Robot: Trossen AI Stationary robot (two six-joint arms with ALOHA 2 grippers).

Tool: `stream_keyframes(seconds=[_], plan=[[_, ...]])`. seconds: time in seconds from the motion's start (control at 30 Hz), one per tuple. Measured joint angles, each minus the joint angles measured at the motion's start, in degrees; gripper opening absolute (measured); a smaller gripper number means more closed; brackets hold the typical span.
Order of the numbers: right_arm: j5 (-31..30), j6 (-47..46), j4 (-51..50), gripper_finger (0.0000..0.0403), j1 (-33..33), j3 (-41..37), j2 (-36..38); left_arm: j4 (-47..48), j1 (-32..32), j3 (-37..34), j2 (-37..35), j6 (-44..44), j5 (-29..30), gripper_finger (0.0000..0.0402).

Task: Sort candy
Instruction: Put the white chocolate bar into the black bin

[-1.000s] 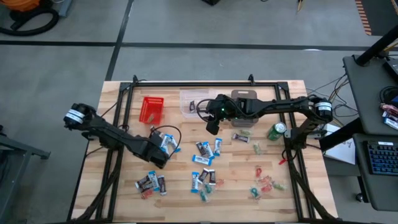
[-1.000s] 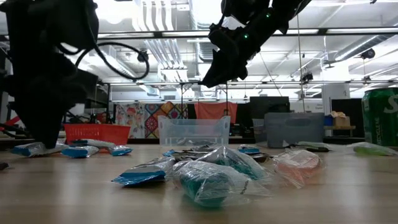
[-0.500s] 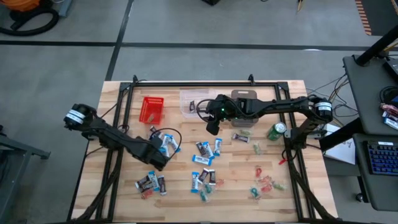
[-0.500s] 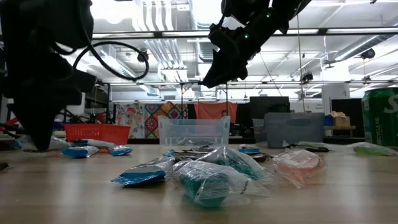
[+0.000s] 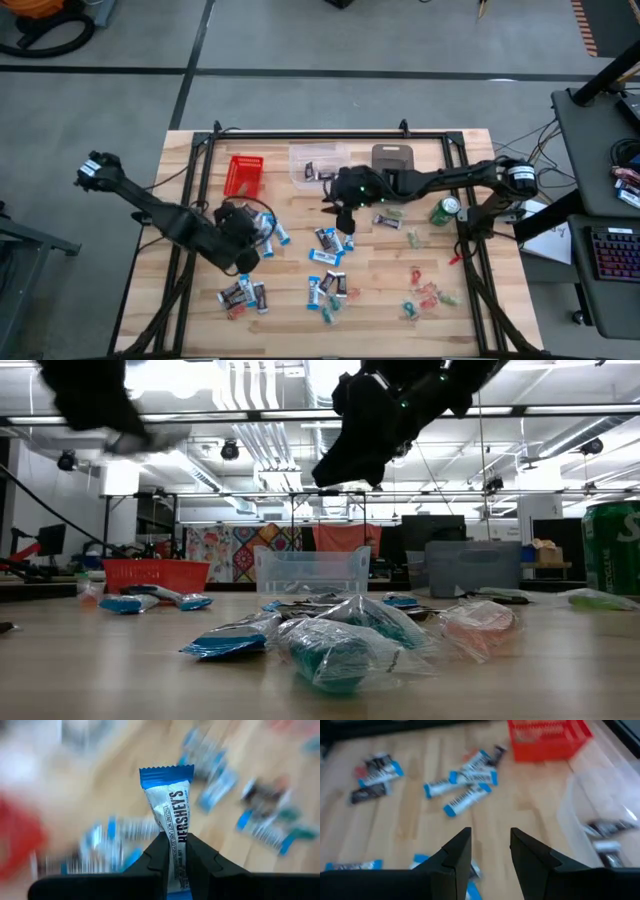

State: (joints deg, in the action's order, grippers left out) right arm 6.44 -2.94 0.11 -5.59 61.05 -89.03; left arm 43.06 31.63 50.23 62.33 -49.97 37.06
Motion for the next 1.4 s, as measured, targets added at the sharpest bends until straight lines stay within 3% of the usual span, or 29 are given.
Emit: stream_keyframes(seconds=[0.23,0.33,0.53,0.67,0.8,1.0,1.2,1.4], plan=[[-1.10,-1.55,18.61,0.0123,4.48,-8.94,-0.05,-25.45,-0.61,-5.74,-5.07,35.49,3.05,0.0023],[-3.42,-2.31,23.88,0.0123,6.30,-10.85,-0.07,-32.52,-1.98,-9.12,-5.38,43.23,7.91,0.0023],[-12.72,-5.16,28.79,0.0123,7.75,-11.64,-0.11,-38.35,-5.92,-15.25,-4.02,42.60,23.57,0.0023],[-16.03,-4.70,31.02,0.0129,7.72,-11.50,-0.11,-51.04,-6.70,-19.94,-0.29,45.03,24.52,0.0023],[-17.02,-3.62,32.32,0.0154,7.75,-9.27,-0.57,-70.60,-6.78,-23.50,5.48,51.02,24.52,0.0023],[-16.94,-3.74,31.86,0.0205,7.73,-6.20,-1.16,-92.41,-7.23,-23.80,16.48,60.09,24.53,0.0023],[-14.85,-4.05,31.62,0.0233,7.86,-4.62,-1.53,-96.10,-8.28,-19.30,25.38,61.53,27.74,0.0023],[-14.47,-5.21,31.78,0.0229,7.84,-4.05,-2.00,-96.21,-8.27,-14.89,29.74,61.55,28.87,0.0023]])
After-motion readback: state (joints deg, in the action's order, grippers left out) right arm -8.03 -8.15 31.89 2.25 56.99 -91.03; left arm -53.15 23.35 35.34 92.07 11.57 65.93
